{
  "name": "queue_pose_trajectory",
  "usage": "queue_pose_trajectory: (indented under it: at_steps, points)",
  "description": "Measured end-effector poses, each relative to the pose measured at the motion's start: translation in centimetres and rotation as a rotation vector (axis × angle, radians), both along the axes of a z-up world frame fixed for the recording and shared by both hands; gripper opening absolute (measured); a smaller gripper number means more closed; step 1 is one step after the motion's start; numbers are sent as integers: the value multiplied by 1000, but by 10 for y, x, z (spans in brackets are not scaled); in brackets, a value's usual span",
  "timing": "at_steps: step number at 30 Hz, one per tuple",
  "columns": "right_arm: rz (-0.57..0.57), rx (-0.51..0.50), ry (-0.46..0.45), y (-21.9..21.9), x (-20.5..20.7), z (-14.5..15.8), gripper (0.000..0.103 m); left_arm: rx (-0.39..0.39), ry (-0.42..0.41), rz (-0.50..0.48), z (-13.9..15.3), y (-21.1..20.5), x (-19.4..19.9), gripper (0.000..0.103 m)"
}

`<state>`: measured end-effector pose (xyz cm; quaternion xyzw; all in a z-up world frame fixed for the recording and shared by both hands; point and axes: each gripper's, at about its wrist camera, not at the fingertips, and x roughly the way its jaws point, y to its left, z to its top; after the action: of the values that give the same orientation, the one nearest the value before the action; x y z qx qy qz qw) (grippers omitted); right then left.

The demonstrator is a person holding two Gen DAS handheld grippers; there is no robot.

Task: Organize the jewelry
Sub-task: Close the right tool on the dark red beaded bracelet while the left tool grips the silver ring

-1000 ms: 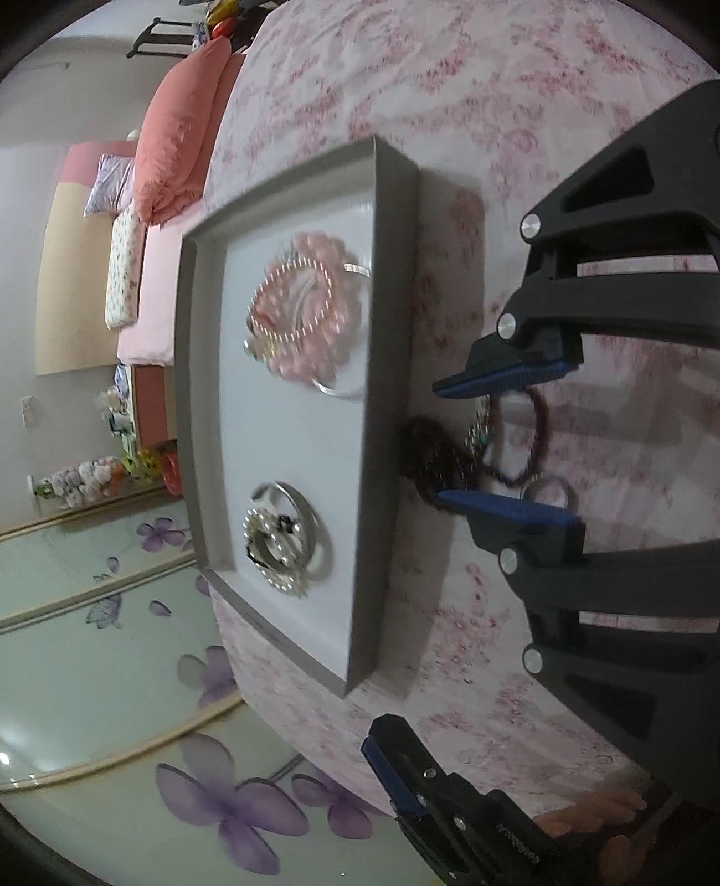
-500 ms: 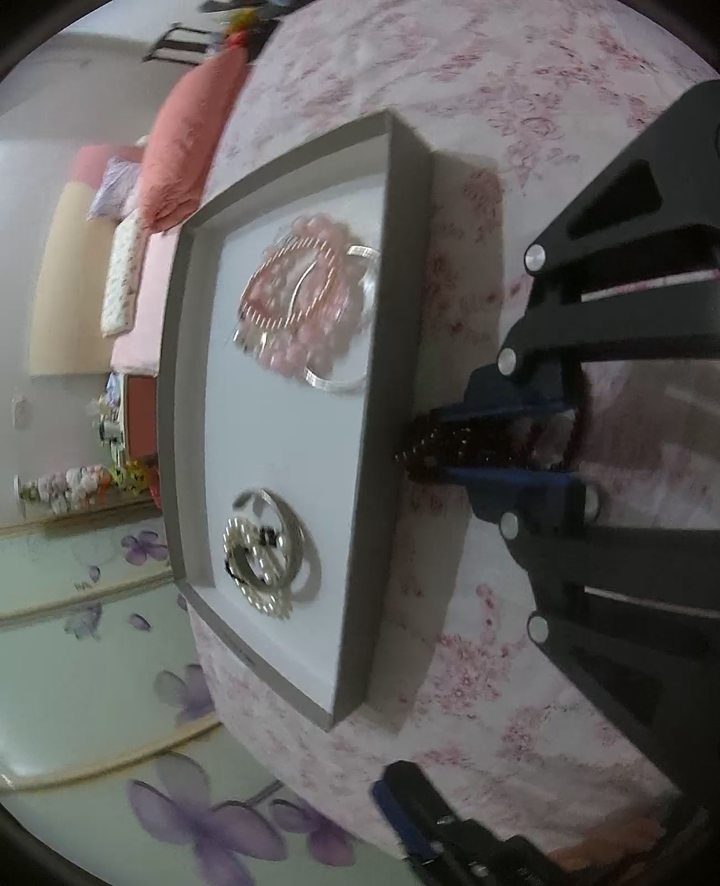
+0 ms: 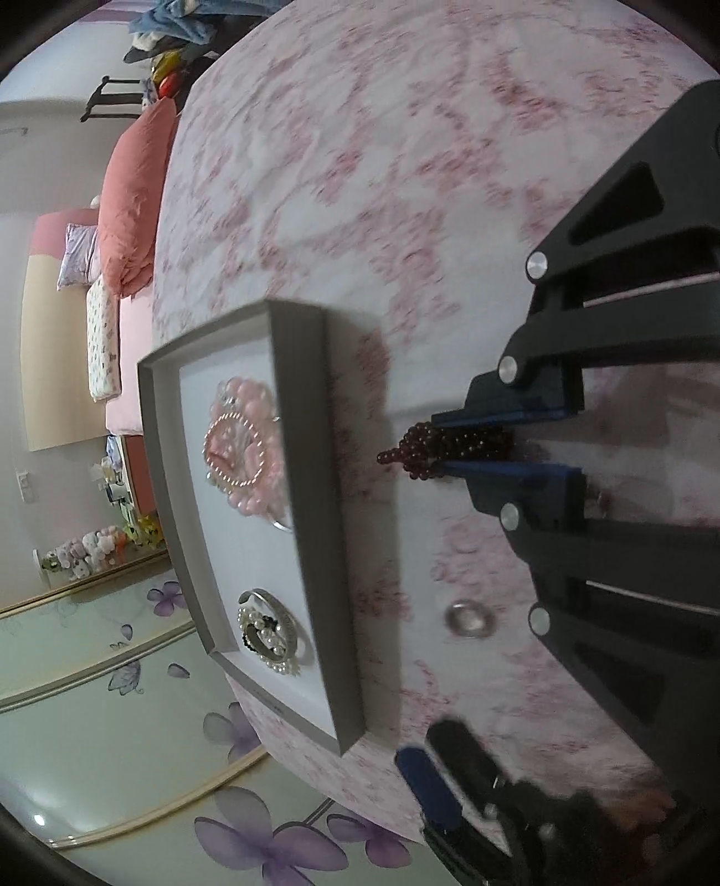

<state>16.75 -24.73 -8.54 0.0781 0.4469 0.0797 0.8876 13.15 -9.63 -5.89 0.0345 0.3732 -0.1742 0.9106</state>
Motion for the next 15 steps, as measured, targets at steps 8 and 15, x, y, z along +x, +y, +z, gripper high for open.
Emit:
queue_pose_trajectory:
  at_steps: [8,15]
  points:
    - [-24,29,4,-15,-15,0,12,68,54,-48,-17,-40,9,54]
    - [-25,36,5,-15,-17,0,12,128,85,-31,-28,-51,18,39]
